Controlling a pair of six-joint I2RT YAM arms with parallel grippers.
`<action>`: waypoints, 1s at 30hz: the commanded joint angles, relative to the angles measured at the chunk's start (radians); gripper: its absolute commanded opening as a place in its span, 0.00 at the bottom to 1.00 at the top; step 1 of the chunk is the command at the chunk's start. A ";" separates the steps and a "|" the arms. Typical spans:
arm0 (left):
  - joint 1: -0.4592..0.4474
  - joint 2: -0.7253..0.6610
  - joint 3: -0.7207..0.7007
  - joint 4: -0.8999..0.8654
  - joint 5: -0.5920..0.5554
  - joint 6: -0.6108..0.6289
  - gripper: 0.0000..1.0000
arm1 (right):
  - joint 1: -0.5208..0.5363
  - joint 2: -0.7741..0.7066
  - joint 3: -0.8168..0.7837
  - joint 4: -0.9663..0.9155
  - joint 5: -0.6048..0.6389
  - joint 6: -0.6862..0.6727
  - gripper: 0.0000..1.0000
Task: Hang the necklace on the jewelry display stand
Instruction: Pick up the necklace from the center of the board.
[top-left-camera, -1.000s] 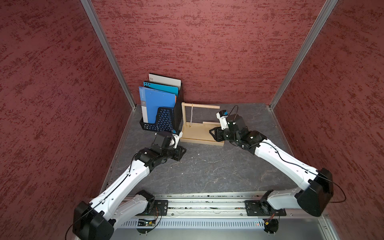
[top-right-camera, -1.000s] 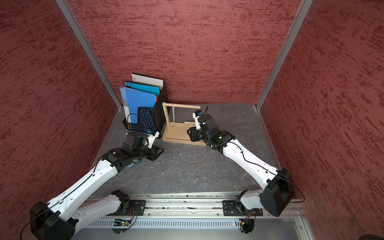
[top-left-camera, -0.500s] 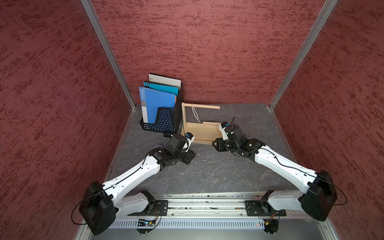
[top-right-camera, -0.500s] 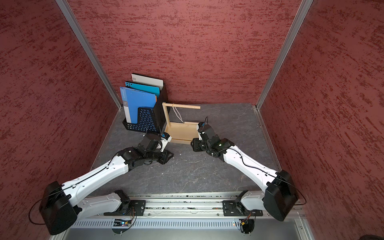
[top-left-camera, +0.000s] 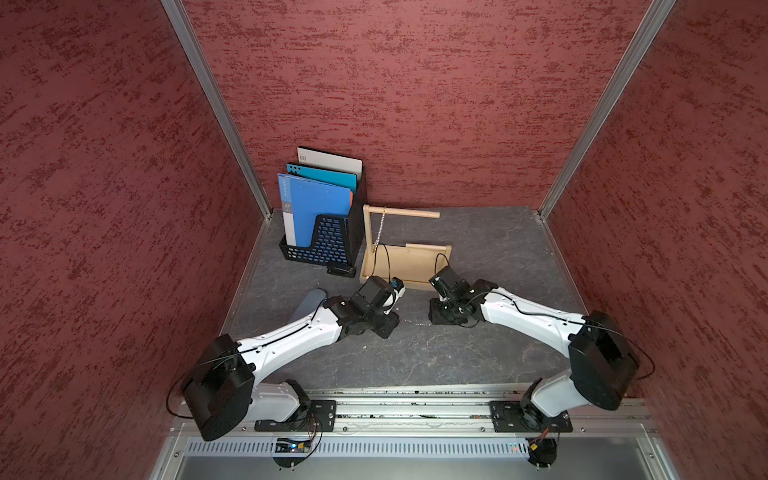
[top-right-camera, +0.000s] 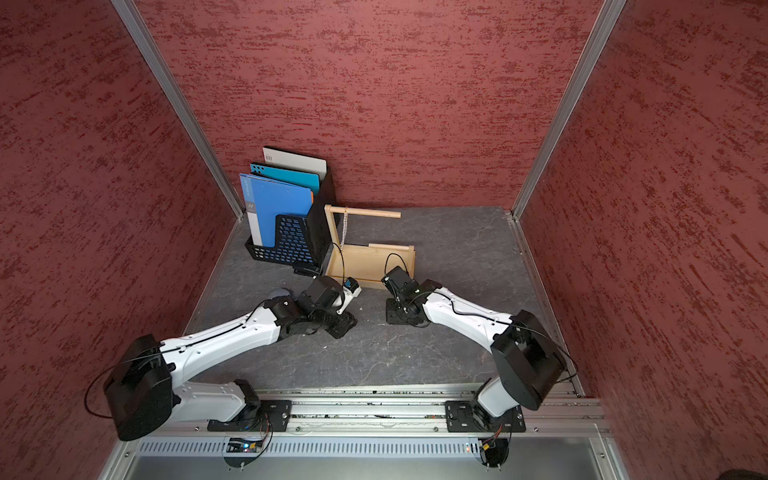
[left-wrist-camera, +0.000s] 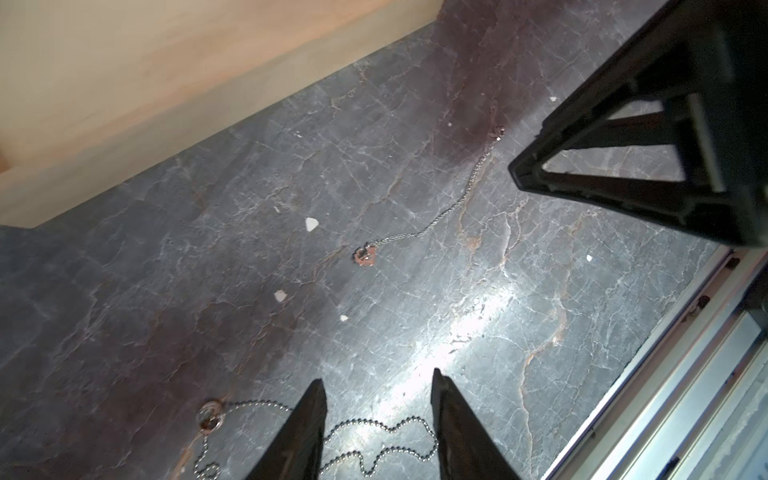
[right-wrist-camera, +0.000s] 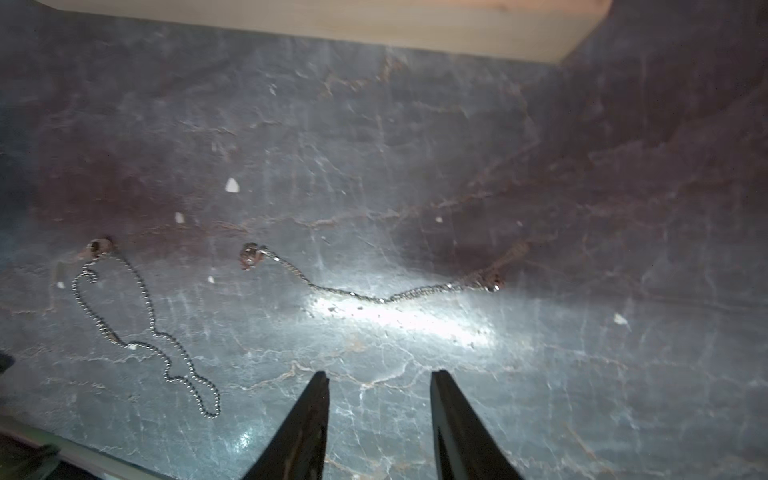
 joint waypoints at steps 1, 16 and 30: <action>-0.047 0.039 0.025 0.061 0.017 0.076 0.46 | -0.006 -0.009 -0.036 -0.011 0.027 0.119 0.43; -0.090 0.217 0.160 0.057 0.072 0.138 0.47 | -0.073 0.093 0.018 -0.057 0.070 0.171 0.30; -0.090 0.132 0.074 0.054 0.049 0.123 0.47 | -0.080 0.202 0.094 -0.101 0.129 0.160 0.22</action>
